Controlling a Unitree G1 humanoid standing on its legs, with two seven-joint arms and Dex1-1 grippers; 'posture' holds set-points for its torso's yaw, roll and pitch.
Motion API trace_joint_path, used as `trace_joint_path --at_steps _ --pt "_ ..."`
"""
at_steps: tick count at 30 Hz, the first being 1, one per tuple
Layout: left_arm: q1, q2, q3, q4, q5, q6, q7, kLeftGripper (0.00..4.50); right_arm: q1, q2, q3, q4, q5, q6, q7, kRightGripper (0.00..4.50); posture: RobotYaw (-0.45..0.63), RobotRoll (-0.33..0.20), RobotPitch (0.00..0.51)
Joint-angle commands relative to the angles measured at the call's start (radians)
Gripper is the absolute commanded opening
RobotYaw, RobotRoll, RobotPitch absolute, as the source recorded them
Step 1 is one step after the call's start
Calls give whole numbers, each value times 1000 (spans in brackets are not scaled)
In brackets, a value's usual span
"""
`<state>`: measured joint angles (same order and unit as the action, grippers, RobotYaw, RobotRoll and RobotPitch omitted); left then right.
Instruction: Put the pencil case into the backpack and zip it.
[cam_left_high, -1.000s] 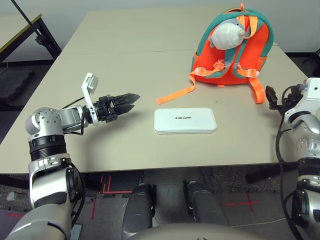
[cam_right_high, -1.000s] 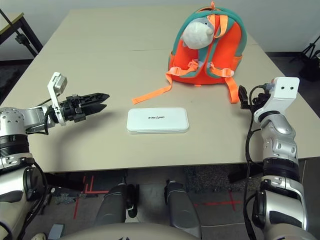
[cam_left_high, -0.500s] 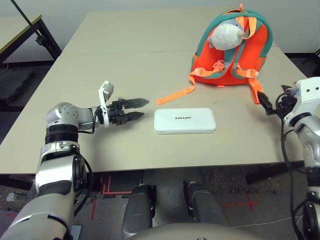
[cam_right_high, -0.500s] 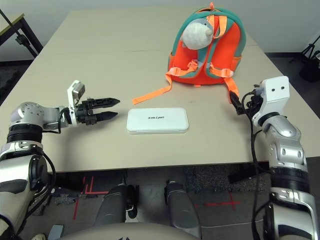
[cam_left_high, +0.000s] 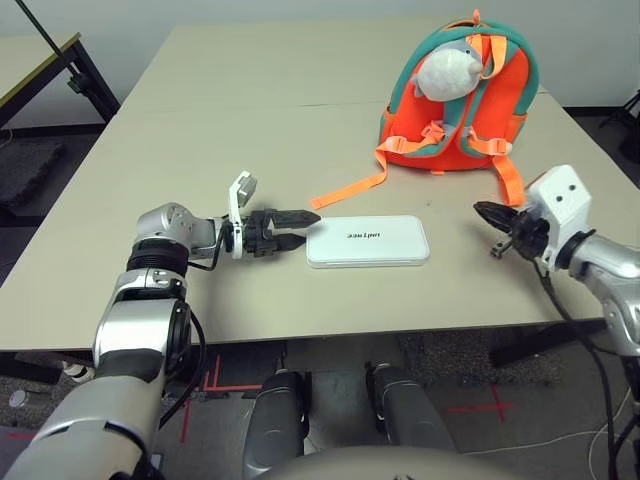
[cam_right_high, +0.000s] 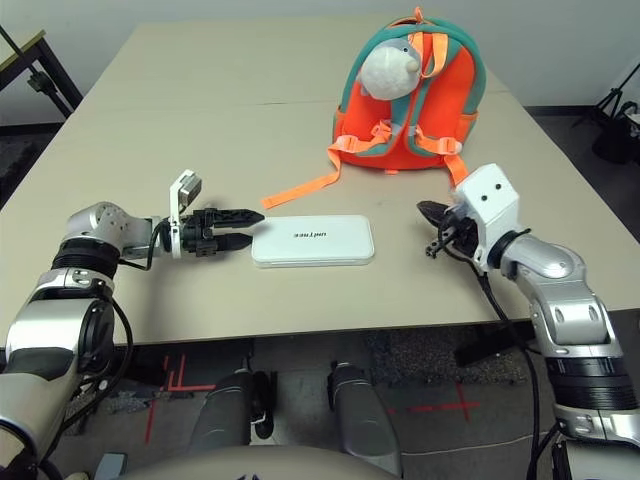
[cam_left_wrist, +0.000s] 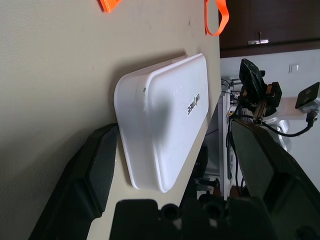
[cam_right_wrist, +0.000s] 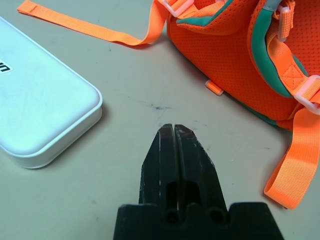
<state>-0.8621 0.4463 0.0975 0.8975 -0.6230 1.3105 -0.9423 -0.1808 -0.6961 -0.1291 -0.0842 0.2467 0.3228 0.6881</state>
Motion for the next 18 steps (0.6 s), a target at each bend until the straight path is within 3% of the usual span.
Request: trace_joint_path --at_steps 1,8,18 --pt "-8 14 -14 45 50 -6 2 4500 -1 -13 26 -8 -20 -4 22 9 -235 0 109" --pt "-2 32 -36 38 77 39 -21 4500 -9 -60 113 37 -130 -111 85 9 -228 0 113" --pt "6 72 -60 4 82 86 -41 4500 -25 -30 161 103 -182 -180 93 9 -218 0 117"
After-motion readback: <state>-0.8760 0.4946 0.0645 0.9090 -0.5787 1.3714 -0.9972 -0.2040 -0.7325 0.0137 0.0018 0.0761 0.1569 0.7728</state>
